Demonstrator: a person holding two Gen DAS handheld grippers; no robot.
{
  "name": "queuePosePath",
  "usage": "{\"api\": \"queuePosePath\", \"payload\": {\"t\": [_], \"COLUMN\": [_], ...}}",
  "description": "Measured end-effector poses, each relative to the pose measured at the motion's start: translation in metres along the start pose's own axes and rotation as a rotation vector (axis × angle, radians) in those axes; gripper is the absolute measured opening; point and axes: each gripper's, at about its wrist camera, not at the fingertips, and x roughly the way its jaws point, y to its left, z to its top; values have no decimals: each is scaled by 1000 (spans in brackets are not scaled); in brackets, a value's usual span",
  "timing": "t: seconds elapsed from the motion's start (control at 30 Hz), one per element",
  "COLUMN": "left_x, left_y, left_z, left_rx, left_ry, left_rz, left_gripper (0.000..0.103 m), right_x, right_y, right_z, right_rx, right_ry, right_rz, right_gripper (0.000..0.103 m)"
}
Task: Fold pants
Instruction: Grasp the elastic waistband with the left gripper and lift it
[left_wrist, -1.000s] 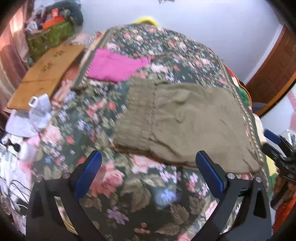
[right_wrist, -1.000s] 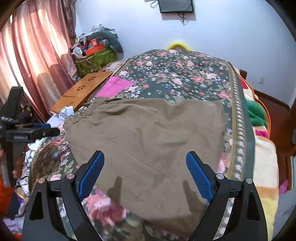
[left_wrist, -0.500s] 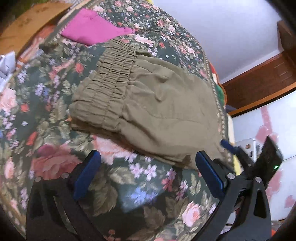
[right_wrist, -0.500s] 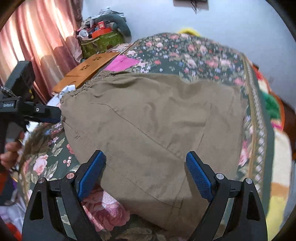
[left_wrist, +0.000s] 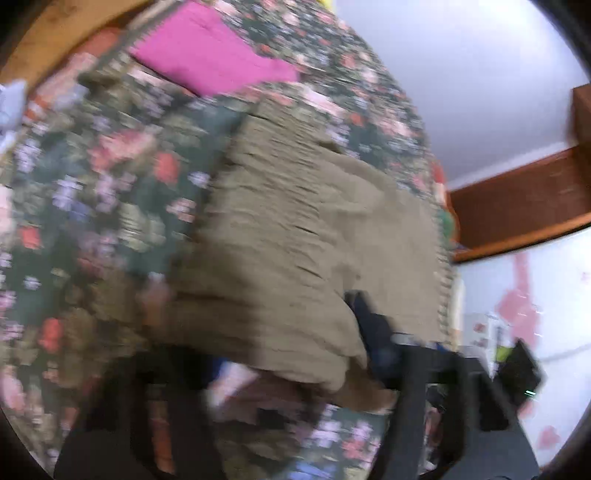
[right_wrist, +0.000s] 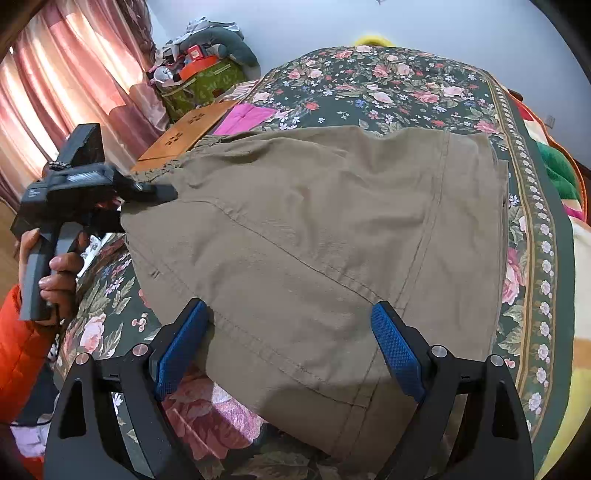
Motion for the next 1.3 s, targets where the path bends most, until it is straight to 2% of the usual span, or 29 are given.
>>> {"api": "queuePosePath", "payload": {"t": [0.1, 0.17, 0.33, 0.5, 0.6, 0.73, 0.87, 1.0, 1.13, 1.3], "left_x": [-6, -15, -49, -71, -79, -81, -90, -95, -91, -69], "left_y": [-4, -12, -34, -51, -56, -73, -106, -139, -170, -197], "left_z": [-7, -15, -39, -60, -68, -65, -61, -57, -56, -53], "left_rx": [30, 85, 256, 461, 525, 534, 552, 589, 624, 608], "left_ry": [-34, -75, -200, -333, -376, -419, -470, -484, -459, -356], "left_rz": [28, 93, 316, 635, 713, 713, 614, 504, 381, 221], "left_gripper": [39, 37, 36, 36, 36, 32, 29, 29, 26, 23], "right_x": [0, -2, -13, -24, -28, -26, -24, -23, -24, -24], "right_y": [-3, -6, -15, -22, -21, -20, -24, -25, -24, -25], "right_z": [1, 2, 2, -7, -13, -18, -18, -19, -20, -20], "right_rx": [14, 31, 84, 73, 63, 42, 58, 58, 54, 54], "right_ry": [0, -2, -23, -40, -41, -41, -40, -41, -46, -51], "right_rz": [11, 40, 53, -30, -47, -70, -55, -50, -47, -37], "right_gripper": [88, 88, 87, 87, 87, 87, 87, 87, 87, 87]}}
